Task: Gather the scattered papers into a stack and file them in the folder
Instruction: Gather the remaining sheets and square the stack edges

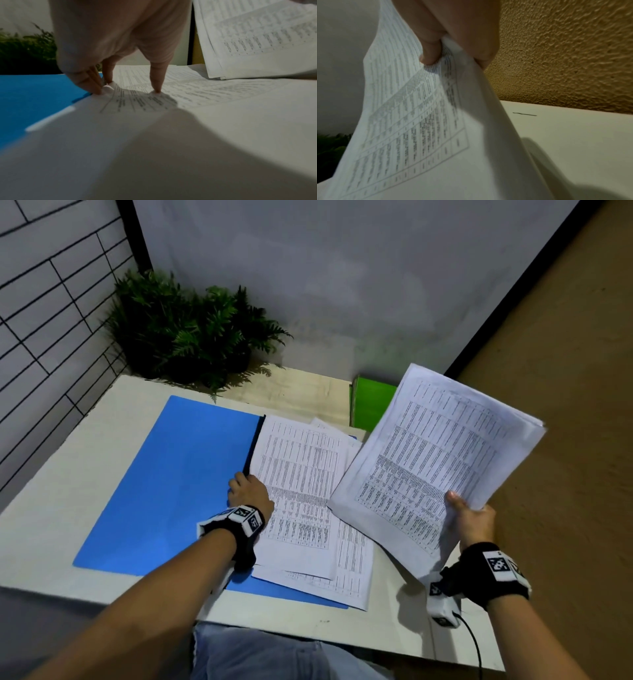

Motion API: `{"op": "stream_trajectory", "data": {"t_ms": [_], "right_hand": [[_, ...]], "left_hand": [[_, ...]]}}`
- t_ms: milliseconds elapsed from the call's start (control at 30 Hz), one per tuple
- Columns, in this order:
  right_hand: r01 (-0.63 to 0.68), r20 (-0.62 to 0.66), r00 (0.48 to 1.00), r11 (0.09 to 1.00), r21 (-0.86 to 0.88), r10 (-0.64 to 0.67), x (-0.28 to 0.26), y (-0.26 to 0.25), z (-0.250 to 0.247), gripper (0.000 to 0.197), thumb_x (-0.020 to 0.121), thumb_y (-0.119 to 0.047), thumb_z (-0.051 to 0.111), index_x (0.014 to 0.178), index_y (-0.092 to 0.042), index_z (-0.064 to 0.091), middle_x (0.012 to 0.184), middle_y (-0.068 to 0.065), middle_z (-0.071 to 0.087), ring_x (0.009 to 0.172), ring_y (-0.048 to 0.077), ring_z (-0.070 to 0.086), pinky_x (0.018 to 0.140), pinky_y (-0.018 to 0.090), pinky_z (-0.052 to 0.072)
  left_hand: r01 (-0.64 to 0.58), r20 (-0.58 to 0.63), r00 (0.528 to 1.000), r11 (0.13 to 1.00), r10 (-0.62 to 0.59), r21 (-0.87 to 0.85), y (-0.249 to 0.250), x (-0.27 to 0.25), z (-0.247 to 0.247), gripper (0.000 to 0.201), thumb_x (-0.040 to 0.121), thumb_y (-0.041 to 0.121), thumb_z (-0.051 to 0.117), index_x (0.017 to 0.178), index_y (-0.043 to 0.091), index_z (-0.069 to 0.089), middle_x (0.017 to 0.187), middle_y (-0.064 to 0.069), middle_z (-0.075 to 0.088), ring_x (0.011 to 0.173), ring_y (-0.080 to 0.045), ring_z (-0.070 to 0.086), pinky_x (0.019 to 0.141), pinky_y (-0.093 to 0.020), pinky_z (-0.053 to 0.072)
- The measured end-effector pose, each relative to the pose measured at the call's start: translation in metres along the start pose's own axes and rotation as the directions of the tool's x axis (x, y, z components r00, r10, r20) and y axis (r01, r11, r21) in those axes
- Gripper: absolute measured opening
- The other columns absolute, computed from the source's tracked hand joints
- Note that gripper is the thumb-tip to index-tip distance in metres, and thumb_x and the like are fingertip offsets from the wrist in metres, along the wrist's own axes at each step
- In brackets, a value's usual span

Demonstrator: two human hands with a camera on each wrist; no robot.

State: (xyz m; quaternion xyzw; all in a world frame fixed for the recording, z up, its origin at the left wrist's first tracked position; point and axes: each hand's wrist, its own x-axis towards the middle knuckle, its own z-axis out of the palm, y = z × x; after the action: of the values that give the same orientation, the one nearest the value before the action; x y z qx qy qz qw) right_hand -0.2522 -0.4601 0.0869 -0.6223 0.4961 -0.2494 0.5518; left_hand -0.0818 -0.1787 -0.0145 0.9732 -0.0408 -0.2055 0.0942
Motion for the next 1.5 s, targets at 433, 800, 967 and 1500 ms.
{"op": "stream_trajectory", "data": {"t_ms": [433, 800, 967, 1500], "right_hand": [[0.029, 0.055, 0.998, 1.0, 0.005, -0.029, -0.007, -0.003, 0.005, 0.028, 0.082, 0.001, 0.061, 0.109, 0.009, 0.057, 0.077, 0.003, 0.057, 0.086, 0.024, 0.057, 0.066, 0.025, 0.049], [-0.009, 0.026, 1.0, 0.997, 0.07, 0.007, -0.005, -0.002, 0.006, 0.032, 0.083, 0.002, 0.06, 0.112, 0.014, 0.054, 0.108, 0.026, 0.059, 0.095, 0.027, 0.055, 0.054, 0.011, 0.049], [-0.035, 0.025, 0.999, 0.988, 0.151, 0.032, -0.013, -0.006, 0.007, 0.035, 0.084, 0.003, 0.058, 0.116, 0.014, 0.051, 0.119, 0.03, 0.056, 0.099, 0.028, 0.055, 0.053, 0.007, 0.048], [-0.004, -0.003, 1.0, 0.987, 0.158, 0.004, -0.029, -0.011, -0.004, 0.036, 0.086, 0.005, 0.054, 0.12, 0.016, 0.049, 0.118, 0.027, 0.056, 0.106, 0.03, 0.054, 0.05, -0.002, 0.043]], "left_hand": [[0.179, 0.219, 0.963, 0.981, -0.158, -0.076, 0.018, 0.008, -0.016, 0.043, 0.079, 0.029, 0.062, 0.11, 0.002, 0.047, 0.132, -0.021, 0.041, 0.119, -0.037, 0.041, 0.098, -0.039, 0.039], [0.208, 0.237, 0.958, 0.958, -0.159, -0.197, 0.012, 0.008, -0.016, 0.064, 0.077, 0.026, 0.069, 0.124, -0.005, 0.038, 0.129, -0.022, 0.047, 0.117, -0.036, 0.048, 0.09, -0.039, 0.045], [0.112, 0.215, 0.976, 0.939, -0.043, -0.324, 0.013, 0.0, -0.01, 0.055, 0.073, 0.034, 0.067, 0.117, 0.004, 0.051, 0.122, -0.016, 0.053, 0.108, -0.034, 0.053, 0.09, -0.042, 0.05], [0.126, 0.361, 0.931, 0.881, 0.054, -0.456, 0.034, -0.036, -0.001, 0.046, 0.088, 0.012, 0.054, 0.127, -0.007, 0.04, 0.12, -0.019, 0.055, 0.111, -0.033, 0.054, 0.069, -0.024, 0.044]]}}
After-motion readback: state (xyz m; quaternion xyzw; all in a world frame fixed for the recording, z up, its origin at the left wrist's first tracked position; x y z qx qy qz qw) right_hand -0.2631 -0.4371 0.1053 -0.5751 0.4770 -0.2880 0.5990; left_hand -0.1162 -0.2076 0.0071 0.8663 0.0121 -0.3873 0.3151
